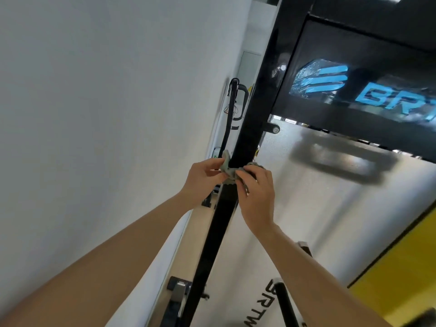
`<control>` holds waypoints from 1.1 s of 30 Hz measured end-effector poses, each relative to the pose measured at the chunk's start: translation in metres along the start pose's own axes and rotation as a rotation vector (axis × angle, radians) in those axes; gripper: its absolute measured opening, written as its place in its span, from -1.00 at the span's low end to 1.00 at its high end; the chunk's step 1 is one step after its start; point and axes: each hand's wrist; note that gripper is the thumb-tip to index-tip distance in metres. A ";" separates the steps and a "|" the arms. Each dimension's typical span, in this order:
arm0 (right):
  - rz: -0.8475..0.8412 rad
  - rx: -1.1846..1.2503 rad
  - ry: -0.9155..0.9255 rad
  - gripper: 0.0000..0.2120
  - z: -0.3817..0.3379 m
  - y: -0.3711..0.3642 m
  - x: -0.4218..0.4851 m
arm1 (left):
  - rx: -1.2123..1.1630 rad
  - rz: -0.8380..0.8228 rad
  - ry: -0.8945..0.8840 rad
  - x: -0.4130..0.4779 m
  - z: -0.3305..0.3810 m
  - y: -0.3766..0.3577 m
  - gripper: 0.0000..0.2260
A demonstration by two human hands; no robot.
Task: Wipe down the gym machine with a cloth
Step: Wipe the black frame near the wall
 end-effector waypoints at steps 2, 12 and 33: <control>-0.022 0.023 -0.042 -0.80 0.002 -0.006 -0.014 | -0.004 0.002 0.021 -0.009 -0.011 0.001 -0.72; -0.068 0.096 -0.189 -0.82 0.014 -0.032 -0.083 | 0.094 0.006 0.112 -0.068 -0.064 0.001 -0.73; -0.351 0.217 -0.427 -0.80 0.068 -0.088 -0.238 | -0.011 0.144 0.576 -0.191 -0.145 -0.014 -0.73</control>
Point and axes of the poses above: each hand's wrist, its own x-axis towards the middle knuckle, its own y-axis out of the back of the hand, z = x × y, and after that the axes turned 15 degrees about -y, right-handed
